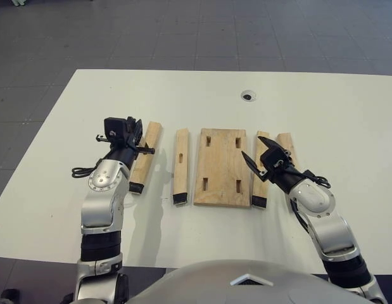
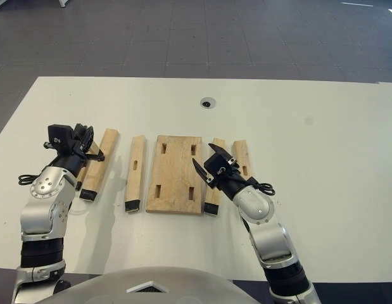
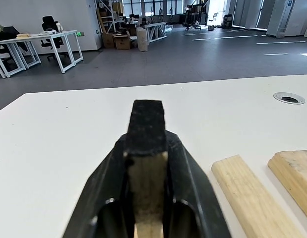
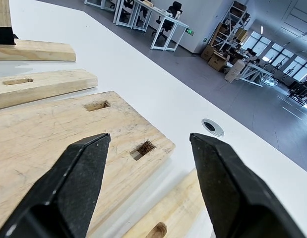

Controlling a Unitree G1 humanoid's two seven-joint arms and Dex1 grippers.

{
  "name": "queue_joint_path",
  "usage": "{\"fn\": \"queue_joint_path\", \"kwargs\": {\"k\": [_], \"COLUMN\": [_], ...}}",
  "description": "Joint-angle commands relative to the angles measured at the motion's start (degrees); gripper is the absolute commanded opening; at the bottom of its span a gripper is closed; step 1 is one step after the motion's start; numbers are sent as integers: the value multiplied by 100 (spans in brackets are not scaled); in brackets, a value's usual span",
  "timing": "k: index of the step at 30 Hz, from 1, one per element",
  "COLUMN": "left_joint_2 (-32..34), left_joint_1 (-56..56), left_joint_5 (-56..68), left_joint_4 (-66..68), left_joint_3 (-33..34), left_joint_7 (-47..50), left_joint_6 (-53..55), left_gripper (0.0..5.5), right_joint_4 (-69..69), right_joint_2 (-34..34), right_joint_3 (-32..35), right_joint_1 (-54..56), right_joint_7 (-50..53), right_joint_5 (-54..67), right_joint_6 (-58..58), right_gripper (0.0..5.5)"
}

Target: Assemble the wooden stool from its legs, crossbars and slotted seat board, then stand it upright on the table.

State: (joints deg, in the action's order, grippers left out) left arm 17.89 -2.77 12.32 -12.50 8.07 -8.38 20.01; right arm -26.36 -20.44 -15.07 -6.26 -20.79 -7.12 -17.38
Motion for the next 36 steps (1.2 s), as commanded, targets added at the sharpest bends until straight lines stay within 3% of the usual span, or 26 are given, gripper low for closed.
{"fn": "queue_joint_path", "kwargs": {"k": [1,22,34,36], "left_joint_2": [-208,-264,-281,-323], "left_joint_1": [-596,274,481,507], "left_joint_5": [119,857,808,818], "left_joint_4": [378,272,7,-9], "left_joint_3": [115,296,263,268], "left_joint_7": [0,-82,-7,-68], "left_joint_6": [479,1626,1773,1575], "left_gripper": [43,43,43,94], "right_joint_4": [28,41,52,57], "right_joint_2": [-5,-31,-29,-32], "right_joint_3": [17,38,-6,-8], "right_joint_1": [42,99,117,120], "right_joint_7": [-2,-19,-23,-33], "right_joint_5": [-50,-62,-93,-93], "right_joint_6": [-11,-14,-9,-12], "right_gripper": [296,296,296,296]}}
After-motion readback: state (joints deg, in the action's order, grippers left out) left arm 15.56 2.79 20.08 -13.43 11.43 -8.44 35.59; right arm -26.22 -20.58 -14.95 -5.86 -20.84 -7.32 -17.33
